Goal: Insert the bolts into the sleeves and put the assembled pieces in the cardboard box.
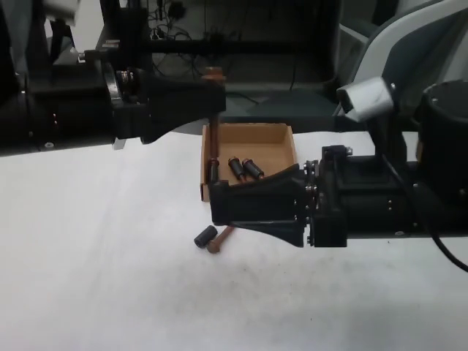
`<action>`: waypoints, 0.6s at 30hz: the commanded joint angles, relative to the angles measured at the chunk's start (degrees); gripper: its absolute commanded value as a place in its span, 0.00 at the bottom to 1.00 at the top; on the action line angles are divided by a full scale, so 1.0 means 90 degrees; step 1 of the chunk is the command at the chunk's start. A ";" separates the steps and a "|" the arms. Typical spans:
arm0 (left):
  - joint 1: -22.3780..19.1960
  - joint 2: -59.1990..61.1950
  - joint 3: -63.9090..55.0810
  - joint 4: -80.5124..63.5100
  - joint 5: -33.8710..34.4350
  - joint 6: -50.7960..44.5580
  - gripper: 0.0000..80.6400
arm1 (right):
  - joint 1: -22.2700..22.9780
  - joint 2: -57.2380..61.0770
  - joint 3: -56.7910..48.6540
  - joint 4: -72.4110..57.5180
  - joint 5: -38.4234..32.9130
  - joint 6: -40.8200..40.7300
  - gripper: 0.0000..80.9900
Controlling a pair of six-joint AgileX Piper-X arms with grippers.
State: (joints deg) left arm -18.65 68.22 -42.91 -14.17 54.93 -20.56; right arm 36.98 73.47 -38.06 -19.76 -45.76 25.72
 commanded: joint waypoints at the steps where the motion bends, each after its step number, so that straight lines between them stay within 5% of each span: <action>1: -0.0028 -0.0027 -0.0016 -0.0229 -0.0055 0.0189 0.02 | 0.0008 0.0199 -0.0096 -0.0081 -0.0046 -0.0097 0.01; 18: -0.0028 -0.0027 -0.0016 -0.0370 -0.0095 0.0160 0.02 | -0.0298 0.0461 -0.0112 -0.0813 0.0527 0.0450 0.01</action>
State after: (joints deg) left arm -18.65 68.22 -42.91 -15.43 53.87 -20.56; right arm 34.59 77.76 -38.22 -24.91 -41.08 29.01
